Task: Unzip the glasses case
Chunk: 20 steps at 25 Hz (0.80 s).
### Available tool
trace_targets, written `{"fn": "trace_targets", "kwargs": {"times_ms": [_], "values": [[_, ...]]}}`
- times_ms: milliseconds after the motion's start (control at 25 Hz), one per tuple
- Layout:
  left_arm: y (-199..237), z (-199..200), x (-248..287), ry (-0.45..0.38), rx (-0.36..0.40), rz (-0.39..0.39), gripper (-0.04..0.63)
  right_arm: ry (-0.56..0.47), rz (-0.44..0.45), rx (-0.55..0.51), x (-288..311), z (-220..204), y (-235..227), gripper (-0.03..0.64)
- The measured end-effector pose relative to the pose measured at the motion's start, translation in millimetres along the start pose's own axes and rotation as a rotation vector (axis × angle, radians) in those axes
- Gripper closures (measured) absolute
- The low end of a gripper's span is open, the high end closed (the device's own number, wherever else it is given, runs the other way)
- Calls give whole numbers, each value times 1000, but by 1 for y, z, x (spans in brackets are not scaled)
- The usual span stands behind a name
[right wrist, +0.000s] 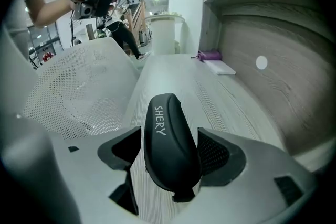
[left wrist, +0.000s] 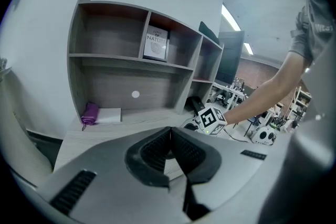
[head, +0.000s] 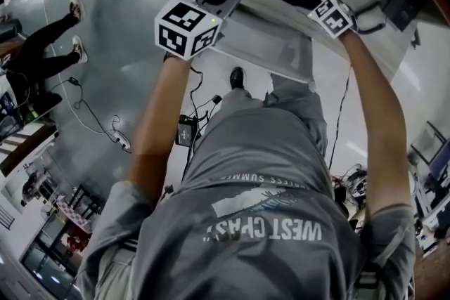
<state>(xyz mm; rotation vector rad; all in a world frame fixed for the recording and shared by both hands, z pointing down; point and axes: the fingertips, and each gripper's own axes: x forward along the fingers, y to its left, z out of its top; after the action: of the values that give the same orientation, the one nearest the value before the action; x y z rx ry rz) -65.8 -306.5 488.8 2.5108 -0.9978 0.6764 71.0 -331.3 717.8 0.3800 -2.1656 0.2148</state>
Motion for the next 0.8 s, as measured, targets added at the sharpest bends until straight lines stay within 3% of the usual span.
{"fn": "trace_targets", "kwargs": {"times_ms": [200,440,640,720,800], "values": [[15,-13,-7,-20,36,-1,595,-5,-52,15,7,-1,0,267],[64,-23,-84,-61,54,-2,595,-71,-115,49,2,80,34,272],[22,18,-106,-116,100,-7,595,-220,-227,77,-95,117,40,302],[3,33,-115,-141,117,-12,595,-294,-276,98,-137,134,47,345],[-2,40,-127,-169,132,-16,595,-378,-322,124,-168,161,57,436]]}}
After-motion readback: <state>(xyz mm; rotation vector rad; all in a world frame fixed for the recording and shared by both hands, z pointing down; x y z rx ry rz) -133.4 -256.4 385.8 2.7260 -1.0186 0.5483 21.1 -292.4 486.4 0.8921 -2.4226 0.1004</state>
